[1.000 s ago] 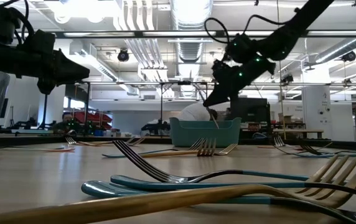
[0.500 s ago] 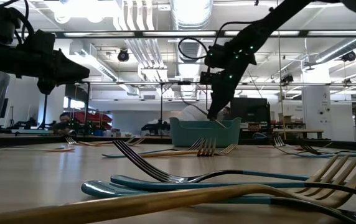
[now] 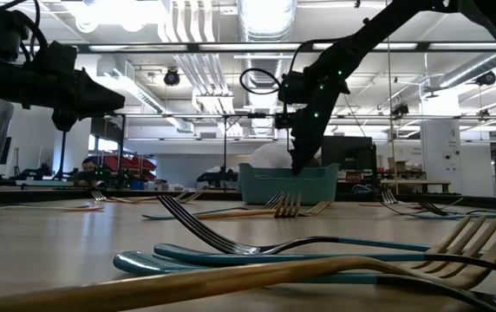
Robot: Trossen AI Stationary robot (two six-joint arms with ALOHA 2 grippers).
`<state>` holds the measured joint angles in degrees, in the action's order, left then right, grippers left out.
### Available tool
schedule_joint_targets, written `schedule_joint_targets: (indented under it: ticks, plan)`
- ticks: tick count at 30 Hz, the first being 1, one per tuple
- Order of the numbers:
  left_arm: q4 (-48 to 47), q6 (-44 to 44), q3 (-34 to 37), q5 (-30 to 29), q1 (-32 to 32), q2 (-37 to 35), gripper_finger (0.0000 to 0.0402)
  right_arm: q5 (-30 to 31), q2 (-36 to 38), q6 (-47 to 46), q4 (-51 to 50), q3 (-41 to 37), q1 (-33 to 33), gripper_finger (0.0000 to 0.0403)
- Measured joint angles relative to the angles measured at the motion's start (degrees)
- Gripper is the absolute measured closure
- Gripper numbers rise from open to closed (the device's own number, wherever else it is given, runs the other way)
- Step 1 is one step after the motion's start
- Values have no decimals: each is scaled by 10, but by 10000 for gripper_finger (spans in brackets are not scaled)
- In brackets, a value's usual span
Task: Sort silverware by color (type)
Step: Put the gold fork into the blue bin, then put the orange fork into the white bin
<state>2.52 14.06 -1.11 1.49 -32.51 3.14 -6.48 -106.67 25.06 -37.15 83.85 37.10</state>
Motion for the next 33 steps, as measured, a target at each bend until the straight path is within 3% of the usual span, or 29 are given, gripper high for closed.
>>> schedule_joint_targets:
  ticks: [11, 16, 26, 33]
  plan:
    - [0, 0, 0, 0, 0, 0, 324, 9, 4, -37, -17, 34, -1, 305]
    - [0, 0, 0, 0, 0, 0, 324, 75, 23, -78, -86, 74, -1, 285]
    - [0, 0, 0, 0, 0, 0, 324, 107, 51, -283, -266, 84, 66, 272]
    - [0, 0, 0, 0, 0, 0, 324, 142, 51, -397, -307, 52, 94, 281]
